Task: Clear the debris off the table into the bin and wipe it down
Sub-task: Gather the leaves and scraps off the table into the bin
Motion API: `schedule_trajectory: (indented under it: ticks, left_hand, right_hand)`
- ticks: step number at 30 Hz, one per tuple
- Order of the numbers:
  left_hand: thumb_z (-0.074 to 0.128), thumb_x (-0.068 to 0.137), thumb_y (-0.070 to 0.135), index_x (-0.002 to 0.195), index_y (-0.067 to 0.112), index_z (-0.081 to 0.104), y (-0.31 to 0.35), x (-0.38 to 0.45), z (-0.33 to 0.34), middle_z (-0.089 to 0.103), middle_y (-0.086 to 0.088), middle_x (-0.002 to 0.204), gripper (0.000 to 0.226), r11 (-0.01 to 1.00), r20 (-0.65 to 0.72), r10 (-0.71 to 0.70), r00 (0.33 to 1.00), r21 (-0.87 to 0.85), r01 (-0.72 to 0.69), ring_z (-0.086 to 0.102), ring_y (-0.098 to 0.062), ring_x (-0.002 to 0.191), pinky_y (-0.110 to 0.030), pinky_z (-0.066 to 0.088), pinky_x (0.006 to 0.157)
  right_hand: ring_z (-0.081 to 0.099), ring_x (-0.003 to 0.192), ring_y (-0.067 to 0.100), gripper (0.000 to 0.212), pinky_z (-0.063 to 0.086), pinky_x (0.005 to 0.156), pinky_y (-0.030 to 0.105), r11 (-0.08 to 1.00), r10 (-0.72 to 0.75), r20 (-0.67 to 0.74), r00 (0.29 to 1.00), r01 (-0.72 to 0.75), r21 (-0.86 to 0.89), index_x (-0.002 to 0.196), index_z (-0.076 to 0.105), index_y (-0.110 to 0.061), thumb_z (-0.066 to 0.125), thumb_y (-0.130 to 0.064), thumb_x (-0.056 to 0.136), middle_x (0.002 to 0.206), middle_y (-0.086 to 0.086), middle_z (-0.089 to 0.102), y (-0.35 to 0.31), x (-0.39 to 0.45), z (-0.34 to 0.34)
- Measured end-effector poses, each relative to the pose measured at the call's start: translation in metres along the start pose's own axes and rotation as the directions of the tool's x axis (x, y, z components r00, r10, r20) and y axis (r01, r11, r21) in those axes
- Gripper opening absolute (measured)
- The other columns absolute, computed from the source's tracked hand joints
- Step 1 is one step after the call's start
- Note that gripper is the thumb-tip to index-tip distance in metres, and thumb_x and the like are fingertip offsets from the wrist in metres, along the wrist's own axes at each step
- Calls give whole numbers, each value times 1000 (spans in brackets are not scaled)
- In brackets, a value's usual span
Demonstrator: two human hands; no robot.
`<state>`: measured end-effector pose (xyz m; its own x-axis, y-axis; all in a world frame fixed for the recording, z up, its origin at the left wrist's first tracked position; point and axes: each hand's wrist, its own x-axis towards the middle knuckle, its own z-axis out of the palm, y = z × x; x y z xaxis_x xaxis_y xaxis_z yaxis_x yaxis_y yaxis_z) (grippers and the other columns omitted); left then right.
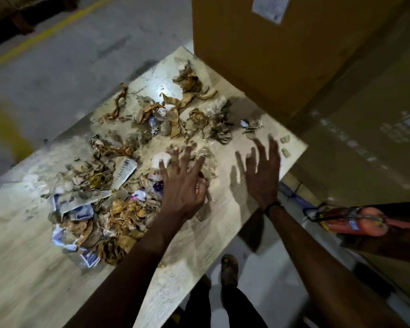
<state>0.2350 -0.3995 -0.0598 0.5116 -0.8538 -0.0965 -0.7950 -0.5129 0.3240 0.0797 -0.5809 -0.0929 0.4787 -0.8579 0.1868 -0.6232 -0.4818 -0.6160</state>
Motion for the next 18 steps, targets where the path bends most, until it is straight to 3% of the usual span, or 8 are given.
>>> schedule_trajectory:
  ticks: [2, 5, 10, 13, 18]
  left_hand:
    - [36, 108, 53, 166, 39, 19, 0, 12, 14, -7, -1, 177, 62, 996, 68, 87, 994, 7, -87, -12, -32, 163, -69, -8, 125]
    - [20, 108, 62, 167, 42, 10, -11, 25, 31, -9, 0, 177, 63, 993, 178, 96, 979, 53, -107, -14, -30, 162, -68, -1, 128]
    - [6, 103, 64, 168, 41, 13, -36, 27, 28, 0, 0, 178, 69, 992, 167, 79, 983, 80, -93, -6, -28, 164, -61, -1, 129]
    - [6, 102, 63, 167, 39, 18, -47, 20, 22, 4, -1, 178, 70, 991, 162, 63, 985, 105, -80, -3, -29, 164, -60, -2, 128]
    - [17, 104, 58, 166, 35, 28, -53, 7, 6, 8, -6, 177, 66, 984, 150, -19, 988, 180, -9, 3, -33, 164, -61, -1, 129]
  right_hand:
    - [22, 161, 33, 59, 26, 126, 57, 997, 27, -43, 999, -30, -65, 156, 48, -23, 34, -56, 110, 174, 10, 24, 29, 31, -8]
    - [13, 162, 35, 67, 19, 127, 60, 973, 170, -18, 985, -170, -158, 161, 40, -19, 36, -61, 108, 176, 13, 15, 65, 64, -6]
    - [9, 162, 41, 87, 13, 130, 59, 920, 270, 59, 961, -239, -310, 165, 24, -1, 26, -63, 105, 174, 25, 13, 70, 61, 22]
    - [15, 161, 41, 80, 17, 130, 56, 944, 168, 77, 983, -138, -299, 164, 25, 1, 28, -57, 109, 172, 26, 18, 42, 34, 42]
    - [6, 165, 31, 69, 11, 133, 49, 976, -51, 243, 969, 101, -195, 168, 20, -7, 28, -47, 111, 176, 16, 11, -31, -34, 81]
